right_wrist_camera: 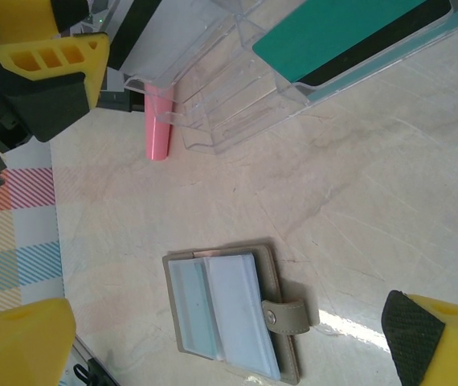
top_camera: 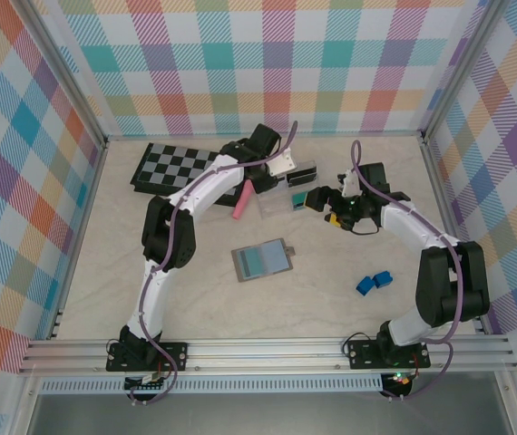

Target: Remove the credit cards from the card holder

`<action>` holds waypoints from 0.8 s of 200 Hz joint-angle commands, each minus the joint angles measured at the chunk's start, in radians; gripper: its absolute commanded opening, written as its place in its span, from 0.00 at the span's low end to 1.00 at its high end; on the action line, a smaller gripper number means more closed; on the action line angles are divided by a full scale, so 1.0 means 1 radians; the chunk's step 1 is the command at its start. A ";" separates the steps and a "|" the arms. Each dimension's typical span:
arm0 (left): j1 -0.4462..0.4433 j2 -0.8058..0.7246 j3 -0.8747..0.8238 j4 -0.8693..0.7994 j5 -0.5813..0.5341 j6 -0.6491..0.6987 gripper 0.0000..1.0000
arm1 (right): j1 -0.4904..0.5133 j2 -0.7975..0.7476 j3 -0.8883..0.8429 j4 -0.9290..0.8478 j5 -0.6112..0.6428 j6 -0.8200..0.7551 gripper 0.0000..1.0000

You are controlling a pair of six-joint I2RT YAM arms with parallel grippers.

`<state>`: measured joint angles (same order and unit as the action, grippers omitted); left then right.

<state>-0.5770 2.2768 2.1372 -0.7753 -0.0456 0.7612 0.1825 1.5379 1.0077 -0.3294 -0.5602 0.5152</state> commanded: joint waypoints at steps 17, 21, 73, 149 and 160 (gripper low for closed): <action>0.009 -0.087 0.031 0.023 0.040 -0.109 0.32 | -0.006 0.019 -0.007 0.013 -0.017 -0.014 1.00; 0.010 -0.098 0.026 0.025 0.044 -0.122 0.32 | -0.006 0.018 -0.007 0.013 -0.015 -0.017 1.00; 0.026 -0.312 -0.198 0.167 0.046 -0.449 0.44 | 0.016 0.024 0.001 -0.021 0.016 -0.054 0.97; 0.079 -0.651 -0.703 0.202 -0.044 -1.130 0.88 | 0.247 0.133 0.085 -0.099 0.057 -0.066 0.75; 0.090 -0.705 -0.785 0.212 -0.044 -1.185 0.92 | 0.289 0.160 0.096 -0.095 0.051 -0.052 0.70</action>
<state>-0.5232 1.6634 1.4937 -0.5694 -0.0906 -0.1730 0.3965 1.6474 1.0622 -0.3920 -0.5045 0.4599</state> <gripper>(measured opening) 0.889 0.739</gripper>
